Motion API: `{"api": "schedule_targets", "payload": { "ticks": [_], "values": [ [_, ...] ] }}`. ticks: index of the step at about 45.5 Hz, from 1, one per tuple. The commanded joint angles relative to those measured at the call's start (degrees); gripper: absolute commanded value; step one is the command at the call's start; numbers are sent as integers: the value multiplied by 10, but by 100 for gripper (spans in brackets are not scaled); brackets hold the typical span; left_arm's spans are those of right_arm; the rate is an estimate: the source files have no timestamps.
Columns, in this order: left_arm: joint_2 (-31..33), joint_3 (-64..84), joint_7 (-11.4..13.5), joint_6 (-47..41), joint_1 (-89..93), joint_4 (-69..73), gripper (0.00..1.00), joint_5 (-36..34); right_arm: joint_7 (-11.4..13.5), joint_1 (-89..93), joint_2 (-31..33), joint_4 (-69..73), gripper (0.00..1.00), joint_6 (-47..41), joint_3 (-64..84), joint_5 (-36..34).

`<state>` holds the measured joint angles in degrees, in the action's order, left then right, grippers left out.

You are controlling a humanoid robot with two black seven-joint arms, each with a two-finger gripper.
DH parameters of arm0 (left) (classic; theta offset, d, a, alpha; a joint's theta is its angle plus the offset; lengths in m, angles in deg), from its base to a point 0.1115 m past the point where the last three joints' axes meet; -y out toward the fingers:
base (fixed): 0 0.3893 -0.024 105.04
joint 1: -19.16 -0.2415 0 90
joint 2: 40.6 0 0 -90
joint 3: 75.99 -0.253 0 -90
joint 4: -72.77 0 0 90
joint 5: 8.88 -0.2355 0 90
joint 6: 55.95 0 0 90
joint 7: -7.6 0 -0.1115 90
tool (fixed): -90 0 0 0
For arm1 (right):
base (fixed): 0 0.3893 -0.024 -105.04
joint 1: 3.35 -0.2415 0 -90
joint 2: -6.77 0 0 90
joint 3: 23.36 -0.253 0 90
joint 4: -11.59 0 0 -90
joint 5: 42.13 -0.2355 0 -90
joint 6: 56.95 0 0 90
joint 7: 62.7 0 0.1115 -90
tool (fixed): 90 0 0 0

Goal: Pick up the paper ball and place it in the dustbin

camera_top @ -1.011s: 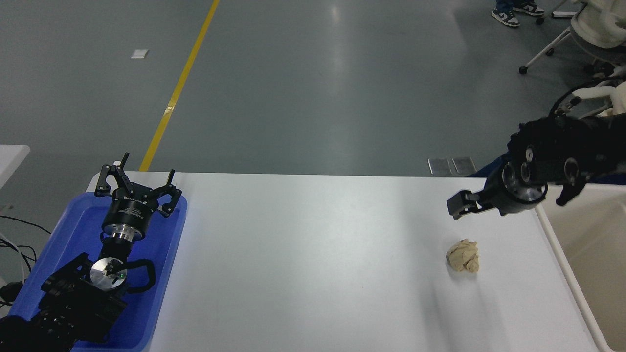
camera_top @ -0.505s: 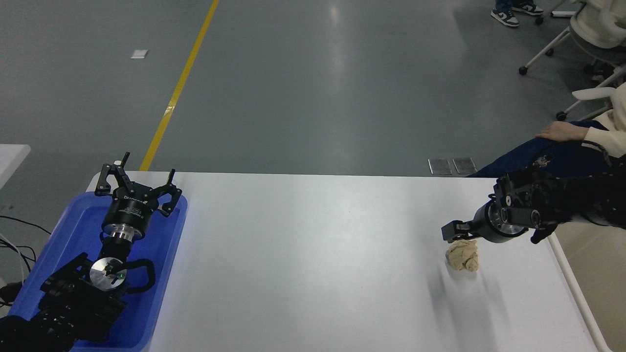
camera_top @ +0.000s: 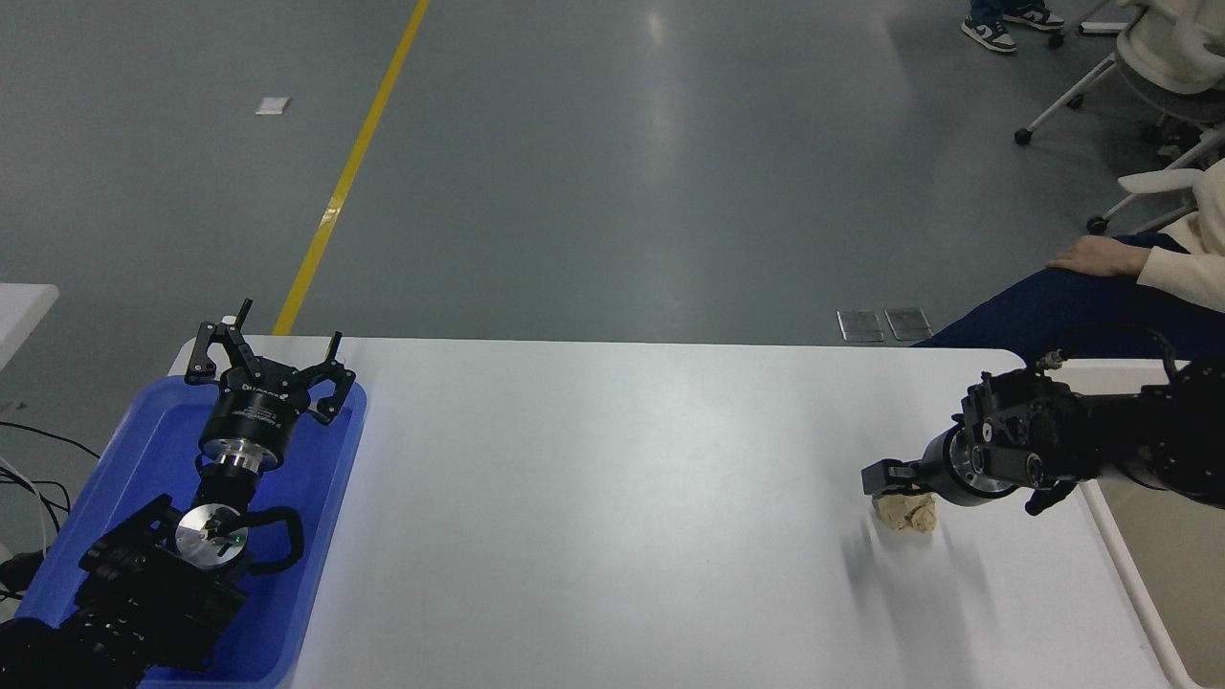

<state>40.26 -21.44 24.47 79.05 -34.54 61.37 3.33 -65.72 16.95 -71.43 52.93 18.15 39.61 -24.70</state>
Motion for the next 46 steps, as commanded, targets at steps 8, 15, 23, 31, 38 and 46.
{"api": "schedule_targets", "payload": {
  "ticks": [8,15,23,31,38,46],
  "values": [
    [0,-1,0,0,0,0,100,-1,1,8,13,0,0,-7,-19,-27],
    [0,-1,0,0,0,0,100,-1,1,-8,36,21,0,-28,-19,-46],
    [0,-1,-1,0,0,0,100,-1,0,-36,50,41,0,-74,-15,-46],
    [0,-1,-1,0,1,0,100,-1,1,-68,62,70,0,-115,-10,-46],
    [0,-1,-1,0,1,0,100,-1,1,-146,82,160,0,-165,1,-45],
    [0,-1,-2,0,1,0,100,-1,0,-265,98,276,0,-231,29,-48]
  ]
}}
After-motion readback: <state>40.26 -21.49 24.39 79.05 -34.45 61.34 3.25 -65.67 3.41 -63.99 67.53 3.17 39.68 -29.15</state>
